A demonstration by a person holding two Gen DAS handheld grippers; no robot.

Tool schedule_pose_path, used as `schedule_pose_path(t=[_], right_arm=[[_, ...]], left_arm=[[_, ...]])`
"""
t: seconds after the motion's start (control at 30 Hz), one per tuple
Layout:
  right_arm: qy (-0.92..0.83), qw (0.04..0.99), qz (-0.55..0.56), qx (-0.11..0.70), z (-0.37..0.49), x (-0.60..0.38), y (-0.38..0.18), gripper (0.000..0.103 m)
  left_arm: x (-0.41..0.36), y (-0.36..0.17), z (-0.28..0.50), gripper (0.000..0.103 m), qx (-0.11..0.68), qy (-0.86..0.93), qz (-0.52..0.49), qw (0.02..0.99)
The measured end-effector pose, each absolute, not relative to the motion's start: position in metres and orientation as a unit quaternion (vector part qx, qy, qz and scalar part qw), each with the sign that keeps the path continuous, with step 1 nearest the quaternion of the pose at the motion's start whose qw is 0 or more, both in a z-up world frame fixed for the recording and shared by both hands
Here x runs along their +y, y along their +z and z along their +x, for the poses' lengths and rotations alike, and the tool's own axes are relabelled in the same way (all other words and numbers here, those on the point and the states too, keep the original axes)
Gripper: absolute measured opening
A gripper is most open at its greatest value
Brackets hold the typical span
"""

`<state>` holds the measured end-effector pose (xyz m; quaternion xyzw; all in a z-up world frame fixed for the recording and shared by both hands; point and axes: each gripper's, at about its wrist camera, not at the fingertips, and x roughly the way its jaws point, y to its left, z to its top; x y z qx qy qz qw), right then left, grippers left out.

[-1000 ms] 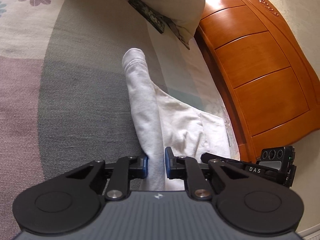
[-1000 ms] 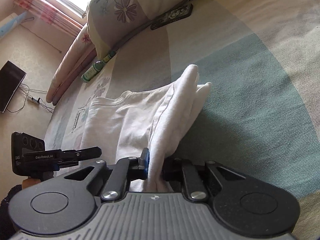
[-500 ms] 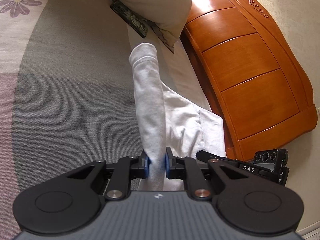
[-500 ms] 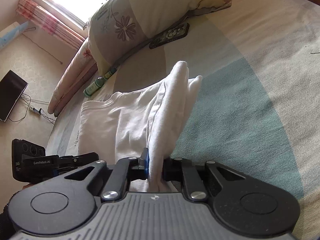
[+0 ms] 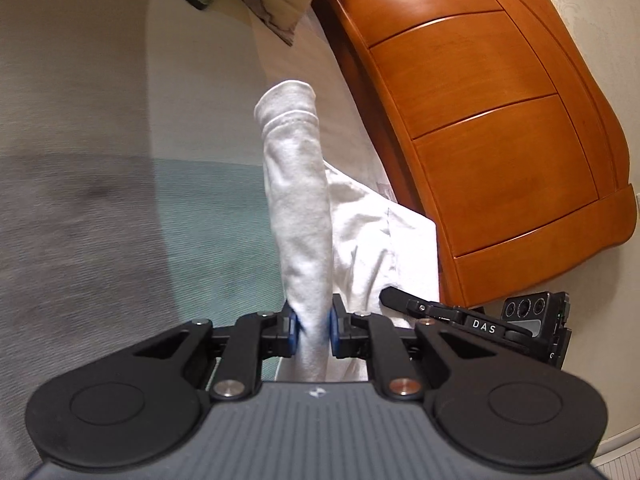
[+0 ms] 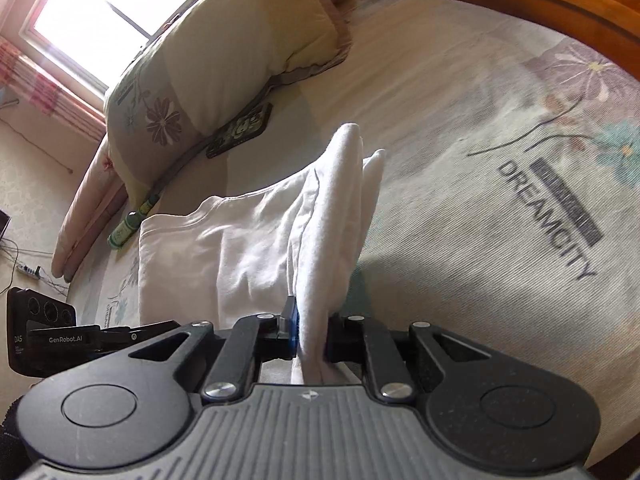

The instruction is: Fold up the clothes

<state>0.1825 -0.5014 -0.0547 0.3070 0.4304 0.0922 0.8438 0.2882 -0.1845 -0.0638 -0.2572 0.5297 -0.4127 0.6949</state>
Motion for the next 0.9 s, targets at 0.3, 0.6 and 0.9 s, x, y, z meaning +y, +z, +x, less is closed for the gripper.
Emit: schedule_pose_path(t=[0.3,0.6,0.9], right_arm=[[0.023,0.863,0.281,0.419,0.215,-0.59,-0.039,0.015],[-0.009,0.867,0.244,0.434,0.249,-0.624,-0.059,0.015],[-0.09,0.905,0.112,0.401,0.221,-0.619,-0.037,0.033]], left_arm=[[-0.279,-0.067,0.315,0.011,0.53,-0.455,-0.255,0.669],[-0.303,-0.102,0.323,0.011,0.54,-0.445,-0.258,0.666],[-0.259,-0.065,0.327,0.027,0.475,-0.449,-0.164,0.739]])
